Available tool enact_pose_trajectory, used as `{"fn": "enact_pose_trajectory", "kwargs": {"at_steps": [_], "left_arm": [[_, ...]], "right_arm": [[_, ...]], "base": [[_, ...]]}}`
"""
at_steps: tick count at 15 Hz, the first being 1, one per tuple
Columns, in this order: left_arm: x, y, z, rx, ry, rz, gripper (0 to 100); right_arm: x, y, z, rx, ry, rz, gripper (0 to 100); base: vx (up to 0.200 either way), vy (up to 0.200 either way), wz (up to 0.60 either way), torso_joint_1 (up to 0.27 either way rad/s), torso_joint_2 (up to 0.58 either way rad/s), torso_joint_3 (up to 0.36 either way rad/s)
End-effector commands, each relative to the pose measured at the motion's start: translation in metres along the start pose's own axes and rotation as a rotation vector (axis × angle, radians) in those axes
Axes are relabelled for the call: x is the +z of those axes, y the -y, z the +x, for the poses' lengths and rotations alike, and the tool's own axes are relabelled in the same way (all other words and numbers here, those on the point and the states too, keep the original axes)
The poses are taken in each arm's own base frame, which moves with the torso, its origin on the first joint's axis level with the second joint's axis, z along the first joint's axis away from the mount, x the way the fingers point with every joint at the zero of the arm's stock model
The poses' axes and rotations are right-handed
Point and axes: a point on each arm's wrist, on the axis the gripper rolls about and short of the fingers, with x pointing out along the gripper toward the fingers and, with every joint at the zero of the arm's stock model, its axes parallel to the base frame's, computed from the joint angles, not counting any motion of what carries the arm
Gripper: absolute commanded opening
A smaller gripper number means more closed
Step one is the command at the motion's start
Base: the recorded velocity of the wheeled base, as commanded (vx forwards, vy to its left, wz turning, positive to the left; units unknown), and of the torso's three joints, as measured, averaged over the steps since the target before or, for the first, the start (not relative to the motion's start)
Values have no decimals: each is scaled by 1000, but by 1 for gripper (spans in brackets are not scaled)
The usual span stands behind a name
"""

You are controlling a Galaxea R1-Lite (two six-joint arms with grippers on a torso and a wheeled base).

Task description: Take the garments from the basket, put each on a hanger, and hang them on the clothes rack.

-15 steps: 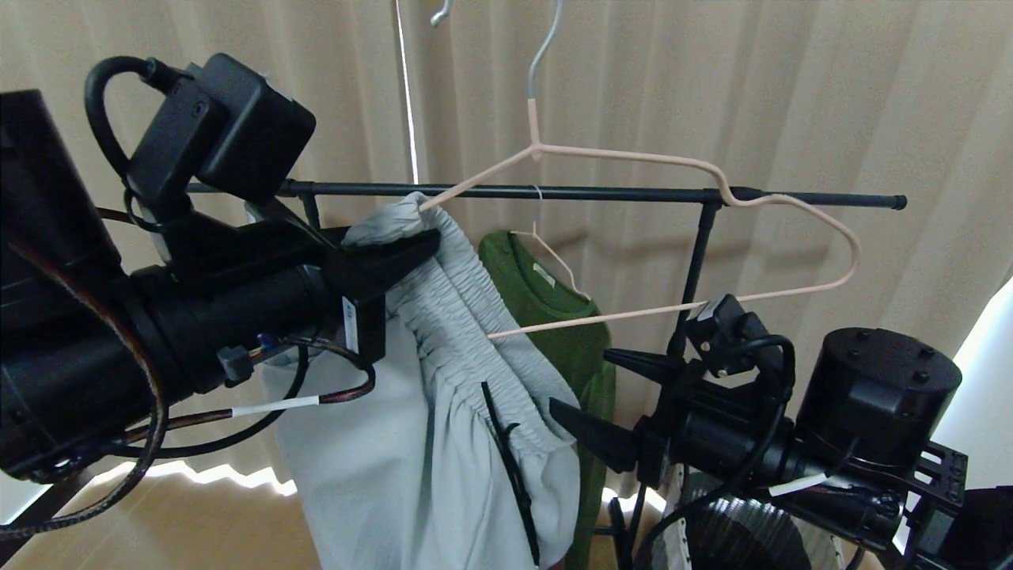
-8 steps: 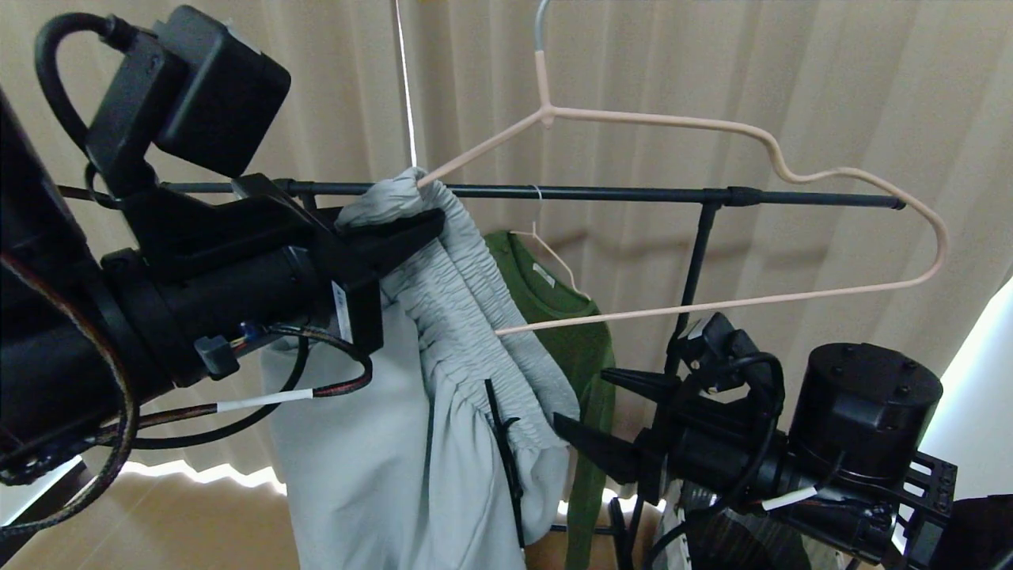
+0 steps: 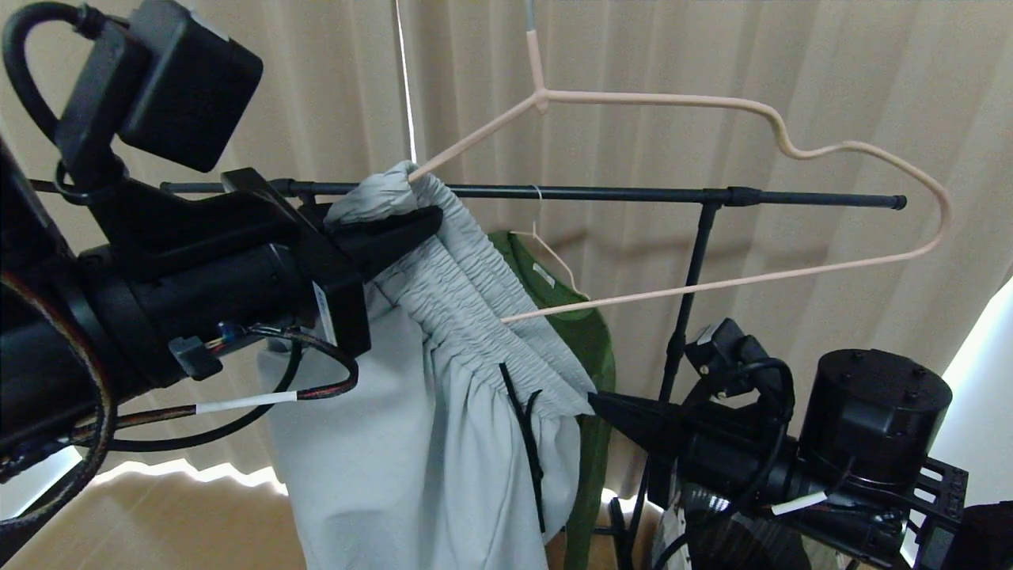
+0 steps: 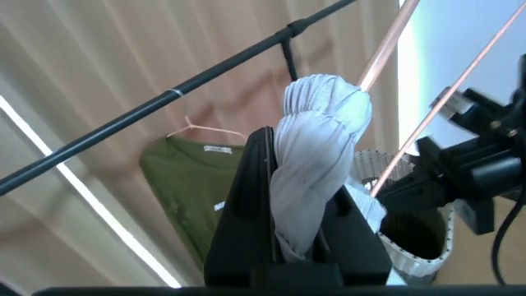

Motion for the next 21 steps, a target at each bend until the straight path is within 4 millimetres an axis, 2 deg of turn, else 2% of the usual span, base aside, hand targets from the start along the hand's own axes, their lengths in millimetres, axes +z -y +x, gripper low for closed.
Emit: {"fn": "enact_pose_trajectory", "kwargs": {"at_steps": [1, 3, 5, 9, 14, 17, 21], "left_arm": [[-8, -11, -1, 54, -37, 14, 0], [-25, -25, -5, 114, -106, 115, 0], [-36, -31, -10, 136, -153, 200, 0], [-55, -31, -18, 134, -230, 273, 0], [-78, -44, -29, 169, -345, 429, 0], [-88, -43, -31, 152, -387, 457, 0], [-84, -46, -24, 170, -364, 418, 0]], "right_arm": [[2, 13, -10, -59, 10, 7, 0], [3, 20, -23, -94, 18, 11, 0], [9, 27, -30, -129, 44, 8, 0], [13, 49, -39, -227, 60, -39, 0], [15, 50, -42, -233, 72, -45, 0], [15, 42, -41, -201, 67, -50, 0], [9, 38, -42, -184, 34, -46, 0]], "base": [[0, 0, 0, 0, 0, 0], [0, 0, 0, 0, 0, 0], [0, 0, 0, 0, 0, 0], [0, 0, 0, 0, 0, 0], [0, 0, 0, 0, 0, 0], [0, 0, 0, 0, 0, 0], [0, 0, 0, 0, 0, 0]]}}
